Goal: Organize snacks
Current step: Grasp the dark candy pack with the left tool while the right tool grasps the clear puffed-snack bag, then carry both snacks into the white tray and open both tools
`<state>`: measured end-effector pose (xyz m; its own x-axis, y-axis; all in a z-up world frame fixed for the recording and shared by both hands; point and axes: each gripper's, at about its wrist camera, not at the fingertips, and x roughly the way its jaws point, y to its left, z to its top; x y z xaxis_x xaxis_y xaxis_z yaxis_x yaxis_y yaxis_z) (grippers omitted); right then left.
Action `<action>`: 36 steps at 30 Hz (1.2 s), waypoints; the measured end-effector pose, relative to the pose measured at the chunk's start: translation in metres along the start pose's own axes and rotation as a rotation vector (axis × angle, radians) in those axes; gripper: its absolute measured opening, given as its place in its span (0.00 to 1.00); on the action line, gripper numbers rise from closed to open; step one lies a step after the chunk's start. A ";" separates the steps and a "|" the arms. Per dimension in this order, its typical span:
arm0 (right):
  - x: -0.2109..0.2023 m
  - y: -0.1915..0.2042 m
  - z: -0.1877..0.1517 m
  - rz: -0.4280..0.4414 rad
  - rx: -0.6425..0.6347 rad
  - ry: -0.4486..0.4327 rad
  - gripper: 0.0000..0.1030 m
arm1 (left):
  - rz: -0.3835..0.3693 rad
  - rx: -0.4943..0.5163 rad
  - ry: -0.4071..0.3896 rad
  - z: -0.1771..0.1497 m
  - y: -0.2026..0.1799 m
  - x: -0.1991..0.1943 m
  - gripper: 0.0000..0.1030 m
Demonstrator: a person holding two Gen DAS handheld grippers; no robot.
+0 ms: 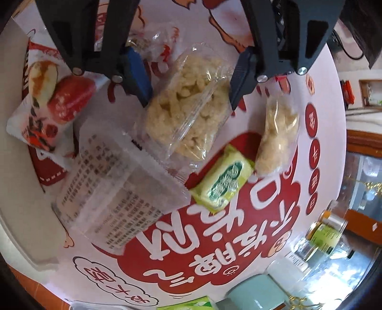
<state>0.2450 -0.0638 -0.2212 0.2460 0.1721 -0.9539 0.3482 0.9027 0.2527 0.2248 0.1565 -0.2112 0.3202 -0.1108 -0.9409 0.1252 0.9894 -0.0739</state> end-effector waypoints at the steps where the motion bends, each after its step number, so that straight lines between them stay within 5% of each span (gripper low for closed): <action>1: -0.003 -0.003 -0.006 0.024 -0.010 0.003 0.60 | -0.005 0.003 -0.010 -0.003 0.001 -0.006 0.51; 15: -0.103 -0.024 -0.078 0.317 -0.202 -0.175 0.58 | -0.099 0.094 -0.254 -0.038 -0.018 -0.127 0.51; 25: -0.167 -0.060 -0.123 0.301 -0.275 -0.292 0.58 | -0.149 0.212 -0.268 -0.056 -0.093 -0.163 0.51; 36: -0.224 -0.152 -0.131 0.248 -0.246 -0.424 0.58 | -0.191 0.338 -0.285 -0.058 -0.222 -0.177 0.51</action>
<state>0.0184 -0.1877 -0.0675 0.6544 0.2633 -0.7088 0.0239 0.9297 0.3674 0.0859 -0.0381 -0.0479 0.5007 -0.3560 -0.7890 0.4897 0.8681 -0.0810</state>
